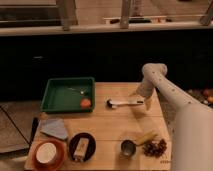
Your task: Place brush in table surface
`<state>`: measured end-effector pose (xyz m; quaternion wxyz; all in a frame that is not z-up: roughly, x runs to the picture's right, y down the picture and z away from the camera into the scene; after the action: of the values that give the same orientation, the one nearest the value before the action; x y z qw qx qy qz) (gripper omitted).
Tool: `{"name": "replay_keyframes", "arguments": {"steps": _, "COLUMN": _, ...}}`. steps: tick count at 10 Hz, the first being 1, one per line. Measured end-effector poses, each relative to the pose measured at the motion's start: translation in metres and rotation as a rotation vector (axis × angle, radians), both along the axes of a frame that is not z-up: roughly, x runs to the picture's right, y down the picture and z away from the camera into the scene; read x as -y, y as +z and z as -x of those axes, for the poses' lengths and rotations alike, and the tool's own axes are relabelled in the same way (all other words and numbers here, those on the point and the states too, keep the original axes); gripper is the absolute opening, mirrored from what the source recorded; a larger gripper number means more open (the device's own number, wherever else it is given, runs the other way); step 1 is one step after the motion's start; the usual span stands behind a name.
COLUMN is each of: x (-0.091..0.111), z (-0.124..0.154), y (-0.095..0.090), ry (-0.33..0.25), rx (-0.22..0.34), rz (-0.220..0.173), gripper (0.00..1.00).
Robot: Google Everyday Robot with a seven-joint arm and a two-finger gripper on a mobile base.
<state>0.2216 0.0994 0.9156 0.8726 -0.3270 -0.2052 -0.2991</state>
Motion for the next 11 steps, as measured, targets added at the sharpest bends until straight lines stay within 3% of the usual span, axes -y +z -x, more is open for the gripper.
{"name": "replay_keyframes", "arguments": {"steps": 3, "x": -0.015, "z": 0.034, "y": 0.015, "ry": 0.071, "rx": -0.045, "rz": 0.043, "gripper": 0.79}}
{"name": "replay_keyframes", "arguments": {"steps": 4, "x": -0.02, "z": 0.038, "y": 0.02, "ry": 0.087, "rx": -0.054, "rz": 0.056, "gripper": 0.75}}
{"name": "replay_keyframes", "arguments": {"steps": 6, "x": -0.029, "z": 0.045, "y": 0.025, "ry": 0.101, "rx": -0.058, "rz": 0.094, "gripper": 0.53}}
{"name": "replay_keyframes", "arguments": {"steps": 11, "x": -0.022, "z": 0.05, "y": 0.022, "ry": 0.098, "rx": -0.048, "rz": 0.095, "gripper": 0.08}}
